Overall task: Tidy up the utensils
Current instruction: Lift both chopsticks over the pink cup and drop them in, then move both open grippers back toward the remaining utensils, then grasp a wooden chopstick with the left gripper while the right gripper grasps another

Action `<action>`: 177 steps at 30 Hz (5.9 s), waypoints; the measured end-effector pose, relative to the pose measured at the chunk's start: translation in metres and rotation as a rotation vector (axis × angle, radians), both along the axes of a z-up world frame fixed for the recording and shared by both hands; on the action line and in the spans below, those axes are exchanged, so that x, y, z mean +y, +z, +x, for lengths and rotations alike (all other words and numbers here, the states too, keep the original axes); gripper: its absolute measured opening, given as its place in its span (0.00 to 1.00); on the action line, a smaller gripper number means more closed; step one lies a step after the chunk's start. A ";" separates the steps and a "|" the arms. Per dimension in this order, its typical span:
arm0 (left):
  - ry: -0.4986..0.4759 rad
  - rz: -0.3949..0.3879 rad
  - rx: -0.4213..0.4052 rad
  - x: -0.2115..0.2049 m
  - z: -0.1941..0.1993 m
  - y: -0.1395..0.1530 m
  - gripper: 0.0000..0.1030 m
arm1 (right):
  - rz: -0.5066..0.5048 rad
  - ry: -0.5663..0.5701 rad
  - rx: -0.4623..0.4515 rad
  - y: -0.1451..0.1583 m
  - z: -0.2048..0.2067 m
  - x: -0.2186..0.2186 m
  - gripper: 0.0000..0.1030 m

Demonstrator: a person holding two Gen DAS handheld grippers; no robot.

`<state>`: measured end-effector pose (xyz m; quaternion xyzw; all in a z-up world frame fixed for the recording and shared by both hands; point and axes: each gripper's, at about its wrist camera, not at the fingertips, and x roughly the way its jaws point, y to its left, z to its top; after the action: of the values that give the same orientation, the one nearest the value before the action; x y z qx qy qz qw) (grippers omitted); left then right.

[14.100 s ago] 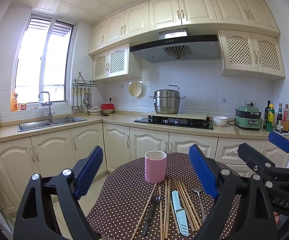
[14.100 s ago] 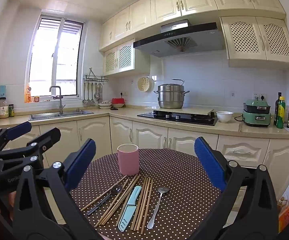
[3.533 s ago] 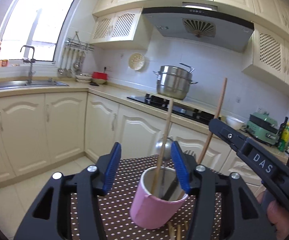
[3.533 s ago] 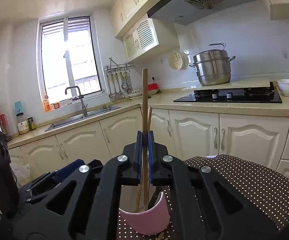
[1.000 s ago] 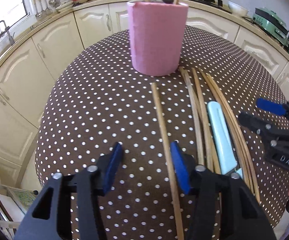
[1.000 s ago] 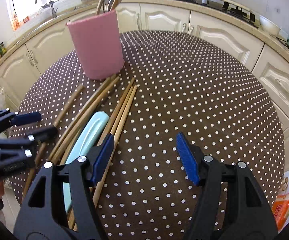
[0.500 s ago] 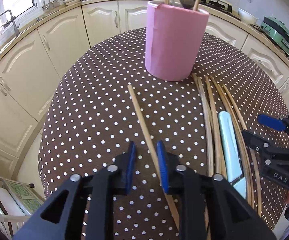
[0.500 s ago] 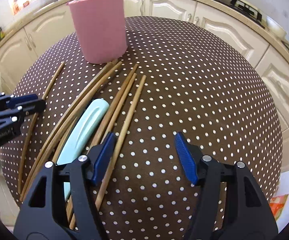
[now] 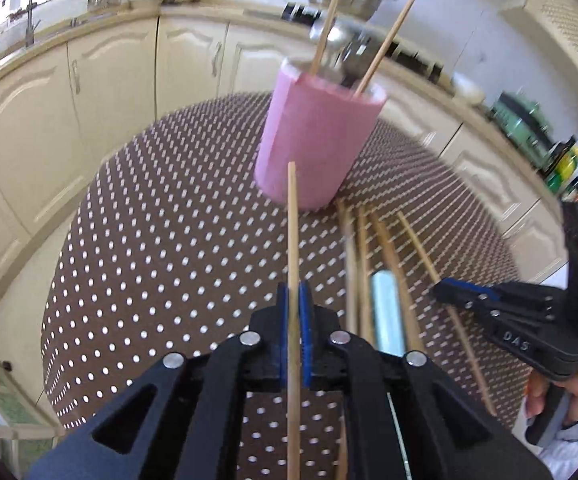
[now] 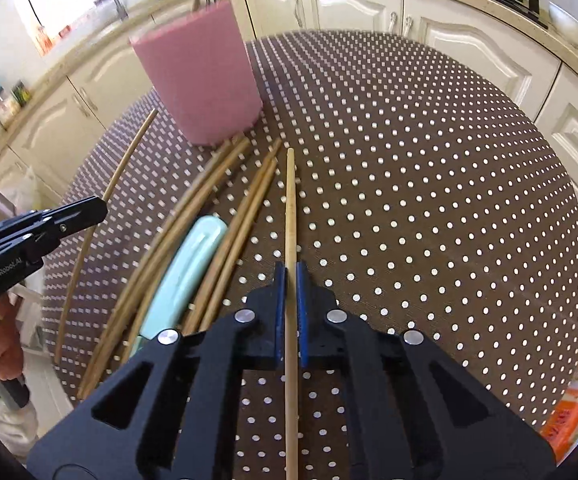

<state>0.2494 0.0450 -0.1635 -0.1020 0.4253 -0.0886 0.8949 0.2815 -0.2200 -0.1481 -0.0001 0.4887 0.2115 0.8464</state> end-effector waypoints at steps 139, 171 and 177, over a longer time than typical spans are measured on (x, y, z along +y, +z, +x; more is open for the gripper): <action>-0.121 0.262 0.066 -0.049 -0.006 -0.026 0.63 | 0.224 -0.198 -0.351 0.024 -0.056 -0.024 0.61; -0.034 0.239 0.111 -0.035 0.028 -0.035 0.08 | -0.149 -0.074 -0.155 -0.016 -0.025 0.038 0.63; -0.060 0.291 0.151 -0.047 0.048 -0.032 0.08 | -0.198 -0.019 -0.079 -0.018 -0.011 0.045 0.59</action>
<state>0.2971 -0.0019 -0.1958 0.0352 0.5025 -0.0451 0.8627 0.2706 -0.1754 -0.1663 -0.0877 0.4735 0.1540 0.8628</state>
